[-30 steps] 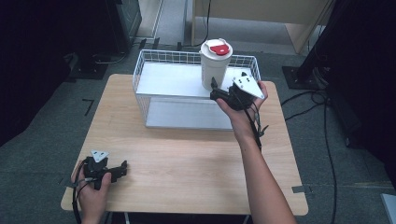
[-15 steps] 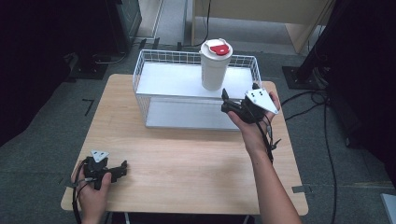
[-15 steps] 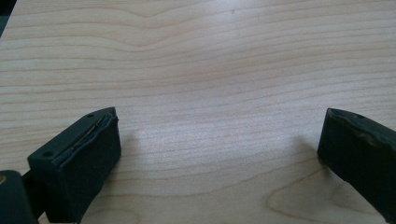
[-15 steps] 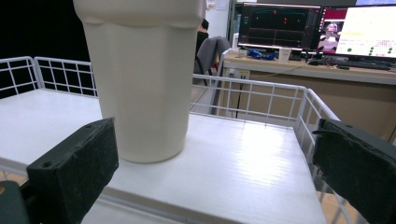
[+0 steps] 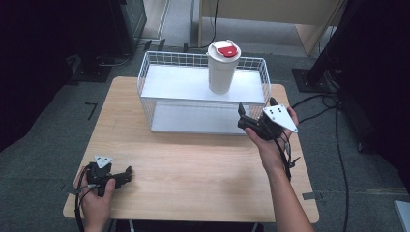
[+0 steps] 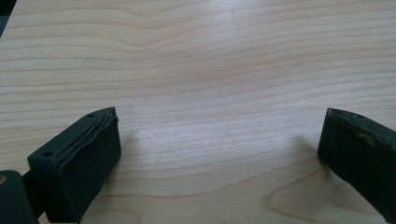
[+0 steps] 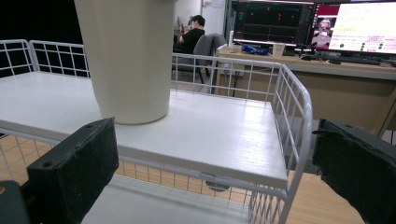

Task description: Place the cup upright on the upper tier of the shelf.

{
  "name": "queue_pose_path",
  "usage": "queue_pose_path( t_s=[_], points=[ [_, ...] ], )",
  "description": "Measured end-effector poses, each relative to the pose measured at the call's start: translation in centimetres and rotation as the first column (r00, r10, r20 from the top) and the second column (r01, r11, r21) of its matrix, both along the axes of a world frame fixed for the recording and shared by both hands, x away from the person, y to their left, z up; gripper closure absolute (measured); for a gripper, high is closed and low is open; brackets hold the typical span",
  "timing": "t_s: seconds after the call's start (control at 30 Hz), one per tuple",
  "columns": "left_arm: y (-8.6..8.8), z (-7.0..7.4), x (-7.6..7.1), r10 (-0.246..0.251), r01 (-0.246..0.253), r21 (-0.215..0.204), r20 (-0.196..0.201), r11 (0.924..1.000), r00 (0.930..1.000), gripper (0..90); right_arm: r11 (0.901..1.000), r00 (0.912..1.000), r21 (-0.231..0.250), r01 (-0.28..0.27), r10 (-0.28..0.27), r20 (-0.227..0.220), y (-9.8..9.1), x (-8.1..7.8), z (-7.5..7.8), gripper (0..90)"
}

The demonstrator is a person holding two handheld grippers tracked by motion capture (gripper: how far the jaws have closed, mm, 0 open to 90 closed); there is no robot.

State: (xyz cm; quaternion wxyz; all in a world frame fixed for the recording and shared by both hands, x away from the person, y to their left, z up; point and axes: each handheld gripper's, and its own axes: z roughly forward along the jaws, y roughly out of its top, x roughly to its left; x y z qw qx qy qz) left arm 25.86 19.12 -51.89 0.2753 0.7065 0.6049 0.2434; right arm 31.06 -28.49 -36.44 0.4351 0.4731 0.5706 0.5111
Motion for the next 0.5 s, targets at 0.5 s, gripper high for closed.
queue_pose_path(
  t_s=[0.5],
  points=[
    [-0.1, 0.0, 0.0, 0.010, -0.010, -0.003, 0.004, 1.0000, 0.9999, 0.0, 1.0000, 1.0000, 0.005, 0.004, -0.004, -0.009, -1.6, -2.1, -1.8, 0.3]
  ],
)
